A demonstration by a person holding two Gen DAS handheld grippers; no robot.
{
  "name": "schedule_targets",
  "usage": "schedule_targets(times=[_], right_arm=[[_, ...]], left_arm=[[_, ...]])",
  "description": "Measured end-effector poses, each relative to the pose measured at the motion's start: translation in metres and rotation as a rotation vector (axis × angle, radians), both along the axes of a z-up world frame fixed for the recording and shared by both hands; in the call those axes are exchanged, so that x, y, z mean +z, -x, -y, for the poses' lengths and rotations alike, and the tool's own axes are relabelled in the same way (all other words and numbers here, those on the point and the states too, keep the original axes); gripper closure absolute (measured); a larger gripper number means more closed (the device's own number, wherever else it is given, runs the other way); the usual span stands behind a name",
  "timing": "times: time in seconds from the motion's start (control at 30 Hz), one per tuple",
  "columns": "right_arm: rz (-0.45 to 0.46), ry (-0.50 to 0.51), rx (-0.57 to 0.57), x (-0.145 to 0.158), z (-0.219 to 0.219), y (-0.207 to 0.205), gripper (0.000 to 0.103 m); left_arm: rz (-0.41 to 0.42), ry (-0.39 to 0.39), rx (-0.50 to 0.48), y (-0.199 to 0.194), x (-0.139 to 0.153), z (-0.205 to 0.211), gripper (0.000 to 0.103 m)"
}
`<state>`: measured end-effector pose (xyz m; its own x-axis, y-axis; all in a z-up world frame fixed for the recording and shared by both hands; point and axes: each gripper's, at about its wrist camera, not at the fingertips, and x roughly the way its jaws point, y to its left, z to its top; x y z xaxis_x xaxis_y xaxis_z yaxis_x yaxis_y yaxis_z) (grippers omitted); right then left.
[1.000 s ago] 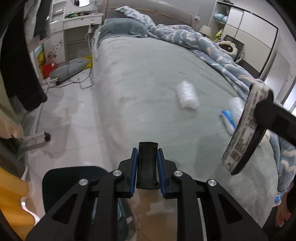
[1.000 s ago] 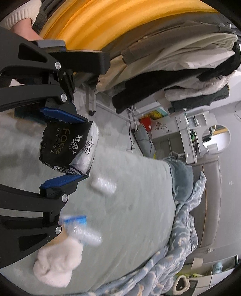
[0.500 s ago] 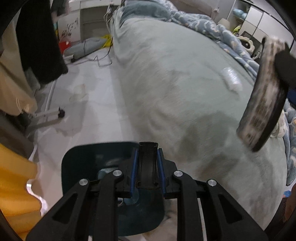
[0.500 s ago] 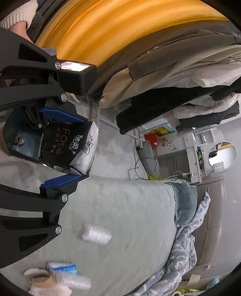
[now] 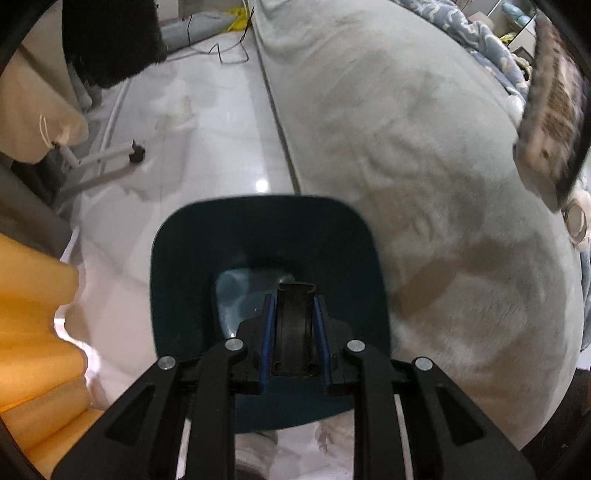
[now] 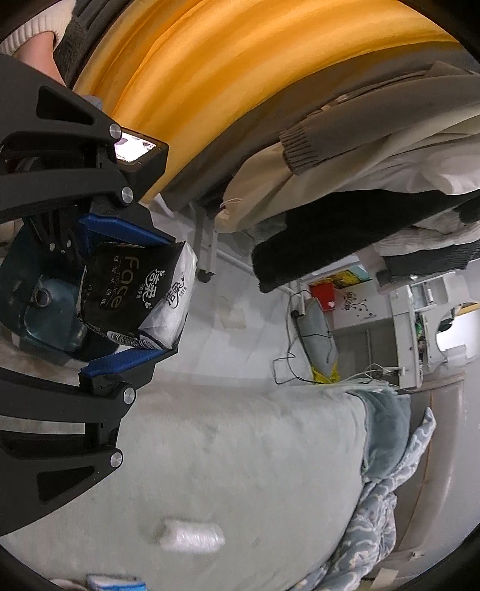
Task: Collect trash
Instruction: 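Carry the tissue pack and black piece over the teal bin with both tools, then open the right tool to drop the 'Face' tissue pack into the bin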
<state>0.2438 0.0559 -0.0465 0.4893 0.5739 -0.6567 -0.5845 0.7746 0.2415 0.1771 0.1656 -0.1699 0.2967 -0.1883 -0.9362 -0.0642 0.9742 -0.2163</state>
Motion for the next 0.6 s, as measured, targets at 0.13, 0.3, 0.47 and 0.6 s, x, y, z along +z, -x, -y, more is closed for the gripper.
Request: schedule_targets(times=[0.13,0.3,0.47,0.6], right_arm=[[-0.023,0.01,0.01,-0.01,-0.012,-0.003,0.05],[-0.062,0.03,0.023,-0.024,-0.025,-0.006,0.05],[-0.099,0.067,0.037,-0.043,-0.039,-0.008,0.05],[-0.122,0.108,0.043,-0.06,-0.047,-0.01,0.05]], left_arm=[[-0.036,-0.009,0.006,0.009,-0.007,-0.012,0.056],[-0.005,-0.03,0.01,0.017,0.0,-0.026,0.038],[0.065,-0.012,0.043,0.023,0.016,-0.045,0.031],[0.126,-0.001,0.069,0.026,0.03,-0.058,0.028]])
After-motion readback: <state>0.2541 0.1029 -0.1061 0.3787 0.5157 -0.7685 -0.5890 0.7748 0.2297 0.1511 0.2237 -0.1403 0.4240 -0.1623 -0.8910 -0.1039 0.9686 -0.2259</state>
